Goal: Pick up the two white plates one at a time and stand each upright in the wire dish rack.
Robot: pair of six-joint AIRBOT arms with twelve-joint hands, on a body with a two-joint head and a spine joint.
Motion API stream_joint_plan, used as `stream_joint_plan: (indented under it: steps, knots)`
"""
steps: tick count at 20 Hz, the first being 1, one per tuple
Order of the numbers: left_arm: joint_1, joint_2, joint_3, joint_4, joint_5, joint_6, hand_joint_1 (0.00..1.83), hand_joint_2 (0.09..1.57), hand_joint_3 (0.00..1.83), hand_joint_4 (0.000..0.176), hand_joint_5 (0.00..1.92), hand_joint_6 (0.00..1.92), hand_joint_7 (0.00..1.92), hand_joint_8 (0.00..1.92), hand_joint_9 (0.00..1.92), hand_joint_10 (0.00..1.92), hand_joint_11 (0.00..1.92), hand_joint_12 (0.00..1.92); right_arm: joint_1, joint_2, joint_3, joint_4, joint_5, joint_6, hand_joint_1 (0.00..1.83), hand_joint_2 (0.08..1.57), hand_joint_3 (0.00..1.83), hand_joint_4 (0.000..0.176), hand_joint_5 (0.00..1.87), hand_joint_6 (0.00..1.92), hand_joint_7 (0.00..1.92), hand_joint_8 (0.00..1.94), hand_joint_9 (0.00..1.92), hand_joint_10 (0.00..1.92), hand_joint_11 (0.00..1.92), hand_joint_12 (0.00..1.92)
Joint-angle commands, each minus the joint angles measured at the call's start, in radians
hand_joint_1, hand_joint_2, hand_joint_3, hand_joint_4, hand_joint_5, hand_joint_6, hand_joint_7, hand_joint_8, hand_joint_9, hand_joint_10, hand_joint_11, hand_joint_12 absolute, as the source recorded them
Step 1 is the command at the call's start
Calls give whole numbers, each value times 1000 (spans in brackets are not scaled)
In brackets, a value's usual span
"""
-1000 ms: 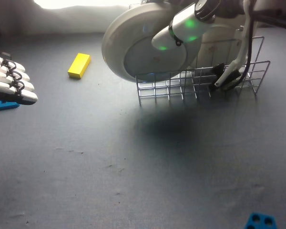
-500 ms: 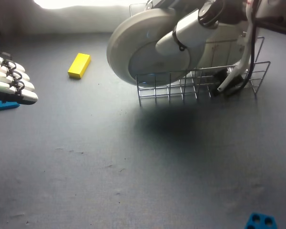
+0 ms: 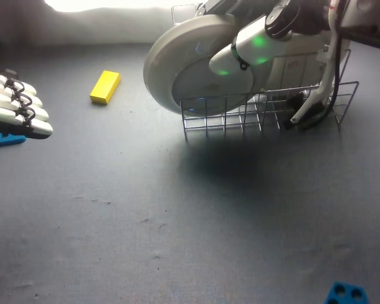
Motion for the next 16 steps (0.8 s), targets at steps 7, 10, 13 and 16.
stream_joint_plan:
  steps: [7,10,13,16]
  knots:
    - [-3,5,7,-63,-1,-3,0,1104,0,0,71,6,78,6,36,7,17,34,20,7,4,6,101,22,1365,1148,1,0,828,1167,924,1033,856,1278,595,1283]
    - [-3,4,8,-63,-1,-3,0,1101,0,0,69,3,74,3,31,3,10,36,19,7,4,6,101,22,1354,1177,1,0,750,1288,886,1097,805,1341,531,1304]
    - [-3,4,8,-63,-1,-3,0,1109,1,0,44,0,48,0,11,0,0,13,15,7,4,6,101,22,1102,1159,0,0,592,700,717,358,633,472,253,1295]
    - [-3,4,8,-63,-1,-3,0,1108,1,0,45,1,48,1,3,0,0,6,10,8,4,6,101,26,1043,1112,1,0,606,91,652,24,524,198,45,1293]
